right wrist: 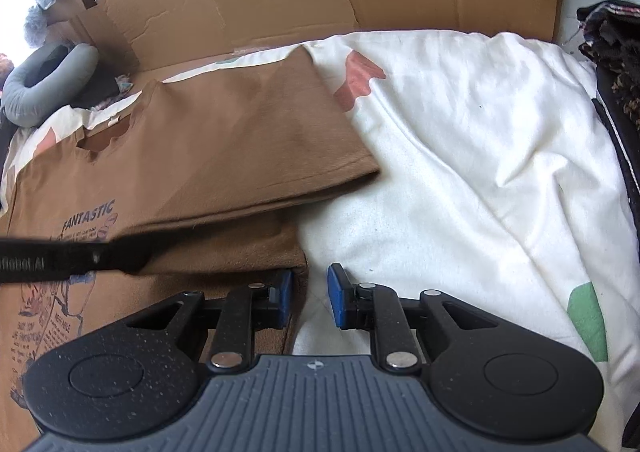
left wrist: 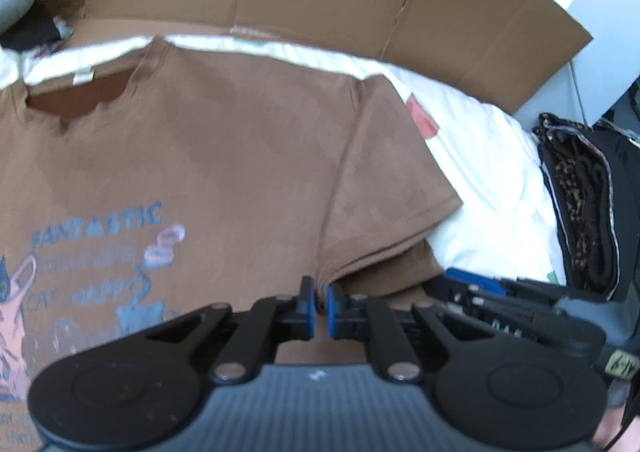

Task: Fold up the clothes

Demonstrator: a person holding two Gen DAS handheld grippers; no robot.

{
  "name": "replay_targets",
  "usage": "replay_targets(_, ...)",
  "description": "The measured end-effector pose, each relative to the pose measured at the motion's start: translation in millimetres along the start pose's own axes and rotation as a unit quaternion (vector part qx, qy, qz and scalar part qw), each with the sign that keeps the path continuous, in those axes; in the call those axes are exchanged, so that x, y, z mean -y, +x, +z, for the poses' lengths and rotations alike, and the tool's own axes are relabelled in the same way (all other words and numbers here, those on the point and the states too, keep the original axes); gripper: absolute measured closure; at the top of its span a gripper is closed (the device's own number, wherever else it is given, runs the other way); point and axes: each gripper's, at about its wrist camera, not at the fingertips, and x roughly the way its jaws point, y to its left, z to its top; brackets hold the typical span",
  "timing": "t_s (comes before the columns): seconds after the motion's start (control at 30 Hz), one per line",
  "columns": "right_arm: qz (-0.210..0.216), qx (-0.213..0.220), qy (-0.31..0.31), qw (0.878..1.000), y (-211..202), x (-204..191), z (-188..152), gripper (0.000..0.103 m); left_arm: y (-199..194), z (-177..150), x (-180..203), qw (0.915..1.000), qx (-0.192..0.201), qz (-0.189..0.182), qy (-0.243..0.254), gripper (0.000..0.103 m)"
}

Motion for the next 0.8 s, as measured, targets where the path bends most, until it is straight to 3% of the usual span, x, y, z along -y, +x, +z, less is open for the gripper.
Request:
replay_targets(0.27, 0.006, -0.009, 0.001, 1.000, -1, 3, 2, 0.079, 12, -8, 4, 0.9981, -0.052, 0.007, 0.031, 0.096)
replay_targets(0.4, 0.009, -0.019, 0.002, 1.000, -3, 4, 4, 0.079, 9, -4, 7, 0.9946, -0.083, 0.024, 0.057, 0.091)
replay_targets(0.53, 0.013, -0.029, 0.003, 0.999, -5, 4, 7, 0.078, -4, 3, 6, 0.9950, -0.076, 0.028, 0.059, 0.088)
replay_targets(0.63, 0.018, -0.038, 0.002, 0.999, -11, 6, 6, 0.074, -13, 7, 6, 0.9957, -0.066, 0.020, 0.062, 0.080)
replay_targets(0.73, 0.021, -0.042, 0.004, 0.999, -25, 9, 6, 0.072, -15, 11, 14, 0.9937, -0.068, 0.017, 0.087, 0.077)
replay_targets(0.8, 0.025, -0.033, 0.012, 0.999, -35, 12, 6, 0.064, -15, 15, 21, 0.9925, -0.057, 0.023, 0.105, 0.064)
